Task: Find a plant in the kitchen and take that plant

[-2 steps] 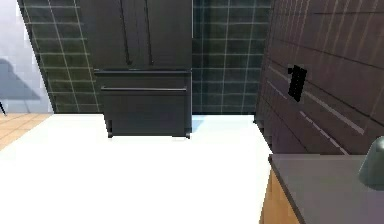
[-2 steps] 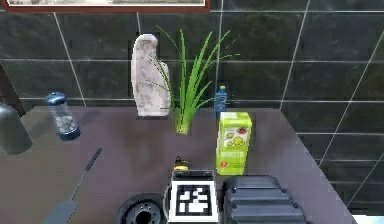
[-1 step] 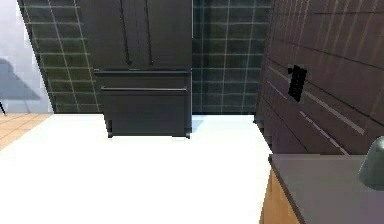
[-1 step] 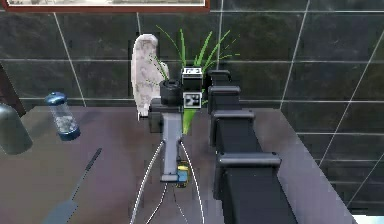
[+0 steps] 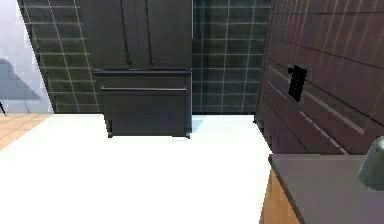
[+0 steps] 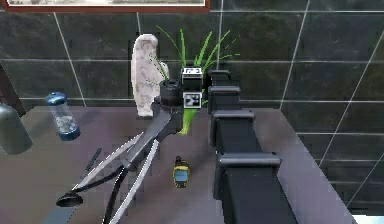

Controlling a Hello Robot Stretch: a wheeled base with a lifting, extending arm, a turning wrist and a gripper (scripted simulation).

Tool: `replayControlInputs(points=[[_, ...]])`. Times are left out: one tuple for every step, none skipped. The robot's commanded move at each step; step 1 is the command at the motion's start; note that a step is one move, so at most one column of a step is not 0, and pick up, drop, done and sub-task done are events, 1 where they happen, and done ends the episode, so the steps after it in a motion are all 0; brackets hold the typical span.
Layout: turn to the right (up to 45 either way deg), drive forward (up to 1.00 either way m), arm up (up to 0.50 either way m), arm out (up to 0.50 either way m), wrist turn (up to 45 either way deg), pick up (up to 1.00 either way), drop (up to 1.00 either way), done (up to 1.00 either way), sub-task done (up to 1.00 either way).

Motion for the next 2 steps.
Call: replayControlInputs(points=[[0.0, 0.0, 0.0, 0.0, 45.0, 0.0, 0.0, 0.0, 0.0], [0.0, 0.0, 0.0, 0.0, 45.0, 0.0, 0.0, 0.0, 0.0]])
